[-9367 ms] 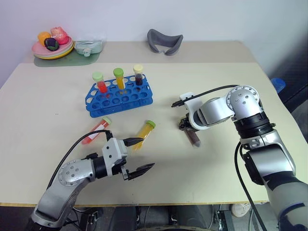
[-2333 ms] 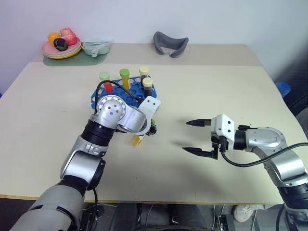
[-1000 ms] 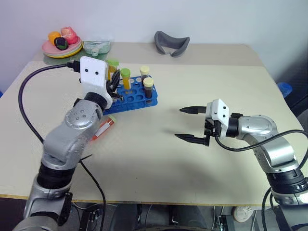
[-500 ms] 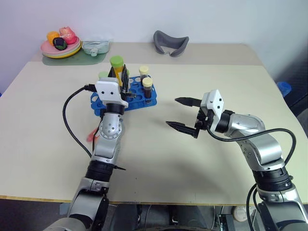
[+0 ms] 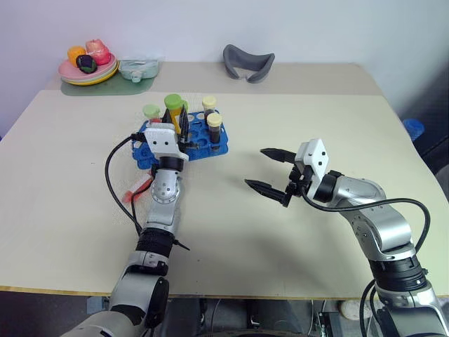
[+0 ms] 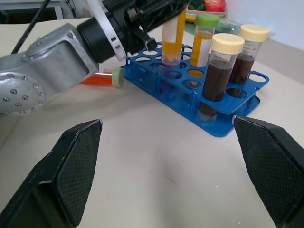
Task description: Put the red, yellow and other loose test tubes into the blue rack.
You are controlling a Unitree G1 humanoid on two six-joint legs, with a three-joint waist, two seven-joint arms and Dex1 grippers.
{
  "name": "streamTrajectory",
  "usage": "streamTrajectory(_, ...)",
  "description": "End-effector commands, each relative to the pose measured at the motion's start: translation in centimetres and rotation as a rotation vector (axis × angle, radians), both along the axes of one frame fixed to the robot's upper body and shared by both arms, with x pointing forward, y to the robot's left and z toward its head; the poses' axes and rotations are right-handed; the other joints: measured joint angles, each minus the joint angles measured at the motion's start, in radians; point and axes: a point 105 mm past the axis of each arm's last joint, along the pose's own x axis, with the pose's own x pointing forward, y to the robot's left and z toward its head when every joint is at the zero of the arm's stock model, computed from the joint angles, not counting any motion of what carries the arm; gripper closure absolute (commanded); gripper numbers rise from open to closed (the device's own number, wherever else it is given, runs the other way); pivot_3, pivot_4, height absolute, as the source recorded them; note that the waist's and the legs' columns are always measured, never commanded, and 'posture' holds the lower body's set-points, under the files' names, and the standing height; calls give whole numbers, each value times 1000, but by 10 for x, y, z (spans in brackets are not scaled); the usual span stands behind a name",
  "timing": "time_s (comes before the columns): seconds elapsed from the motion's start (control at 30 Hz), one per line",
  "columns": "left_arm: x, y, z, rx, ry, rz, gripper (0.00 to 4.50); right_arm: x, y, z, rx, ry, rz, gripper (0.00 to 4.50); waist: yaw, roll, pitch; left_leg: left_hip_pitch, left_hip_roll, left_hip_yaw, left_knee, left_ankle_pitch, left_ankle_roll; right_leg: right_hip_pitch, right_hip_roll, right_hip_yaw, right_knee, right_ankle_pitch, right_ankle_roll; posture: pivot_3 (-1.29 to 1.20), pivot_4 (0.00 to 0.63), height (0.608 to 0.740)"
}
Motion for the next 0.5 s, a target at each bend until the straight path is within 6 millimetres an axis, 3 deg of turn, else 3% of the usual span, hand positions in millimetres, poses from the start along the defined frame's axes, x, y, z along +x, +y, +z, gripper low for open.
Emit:
streamTrajectory(0.03, -2, -2, 10, 0, -47, -6, 3517, -3, 1, 12, 21, -57, 15, 0, 0, 0, 0, 0, 0, 0, 0, 0, 0, 0, 0, 0, 0, 0, 0, 0, 150, 735)
streamTrajectory(0.5, -1, -2, -4, 22, -19, 11, 3517, -3, 1, 13, 22, -63, 11, 0, 0, 0, 0, 0, 0, 0, 0, 0, 0, 0, 0, 0, 0, 0, 0, 0, 150, 735)
